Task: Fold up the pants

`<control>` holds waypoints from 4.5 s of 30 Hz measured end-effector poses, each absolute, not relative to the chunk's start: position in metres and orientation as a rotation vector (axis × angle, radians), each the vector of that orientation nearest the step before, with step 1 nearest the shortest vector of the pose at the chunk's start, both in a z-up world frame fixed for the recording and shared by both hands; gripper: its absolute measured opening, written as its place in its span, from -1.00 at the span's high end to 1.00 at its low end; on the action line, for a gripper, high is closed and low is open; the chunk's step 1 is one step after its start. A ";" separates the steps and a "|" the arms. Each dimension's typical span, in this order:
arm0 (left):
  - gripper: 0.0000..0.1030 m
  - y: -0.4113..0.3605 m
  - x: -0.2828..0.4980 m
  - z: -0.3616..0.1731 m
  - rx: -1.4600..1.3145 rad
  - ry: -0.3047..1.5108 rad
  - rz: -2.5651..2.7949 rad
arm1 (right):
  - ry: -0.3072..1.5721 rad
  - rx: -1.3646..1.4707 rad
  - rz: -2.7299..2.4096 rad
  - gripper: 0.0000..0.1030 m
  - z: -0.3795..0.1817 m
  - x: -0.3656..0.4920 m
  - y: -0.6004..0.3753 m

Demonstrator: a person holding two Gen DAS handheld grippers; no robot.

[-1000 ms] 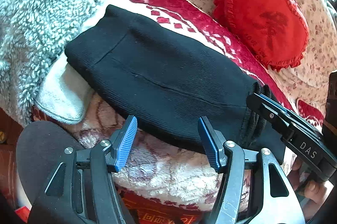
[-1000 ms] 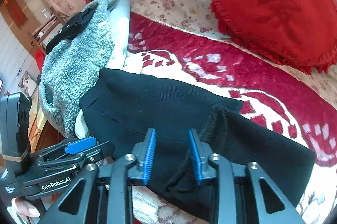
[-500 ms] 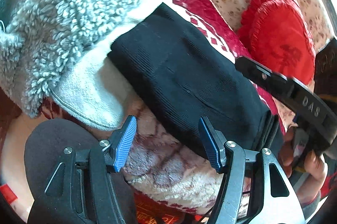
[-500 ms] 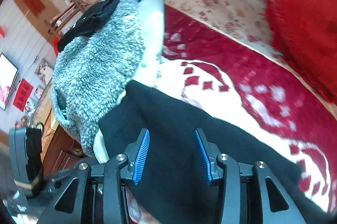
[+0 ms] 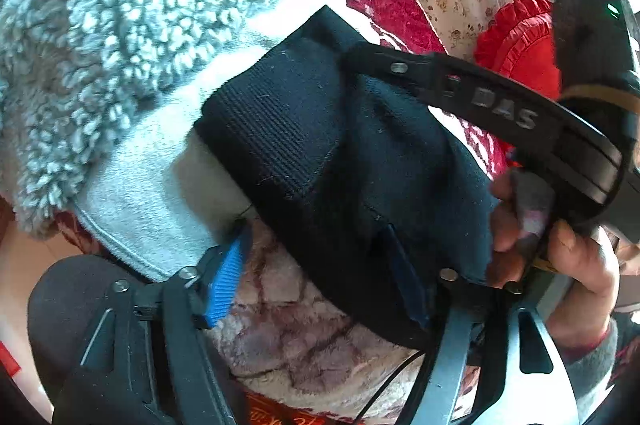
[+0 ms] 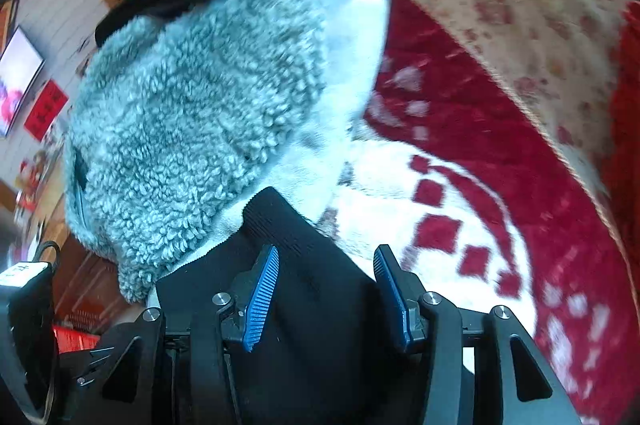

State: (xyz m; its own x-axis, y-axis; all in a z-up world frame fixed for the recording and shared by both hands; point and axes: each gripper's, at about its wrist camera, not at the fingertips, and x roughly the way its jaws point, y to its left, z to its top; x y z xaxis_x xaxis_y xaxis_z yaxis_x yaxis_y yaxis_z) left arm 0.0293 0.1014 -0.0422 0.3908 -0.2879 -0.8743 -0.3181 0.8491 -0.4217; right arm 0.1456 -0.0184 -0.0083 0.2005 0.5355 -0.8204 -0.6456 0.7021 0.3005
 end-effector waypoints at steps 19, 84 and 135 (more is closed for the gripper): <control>0.69 0.072 0.021 0.006 -0.471 0.949 -0.041 | 0.954 0.167 0.870 0.73 0.025 0.133 -0.061; 0.27 -0.013 -0.023 0.022 -0.136 1.003 -0.281 | 0.849 0.391 0.508 0.81 0.061 -0.009 -0.241; -0.08 -0.098 0.044 -0.001 -0.009 1.053 -0.238 | 0.964 0.222 0.274 0.67 0.026 -0.027 -0.307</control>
State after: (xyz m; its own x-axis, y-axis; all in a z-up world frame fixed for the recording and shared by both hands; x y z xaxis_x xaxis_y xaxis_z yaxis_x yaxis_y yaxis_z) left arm 0.0440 -0.0977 -0.0007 0.4717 -0.1985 -0.8591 0.1896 0.9744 -0.1210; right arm -0.0267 -0.3069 0.0264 0.5408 0.3262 -0.7753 -0.1302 0.9431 0.3060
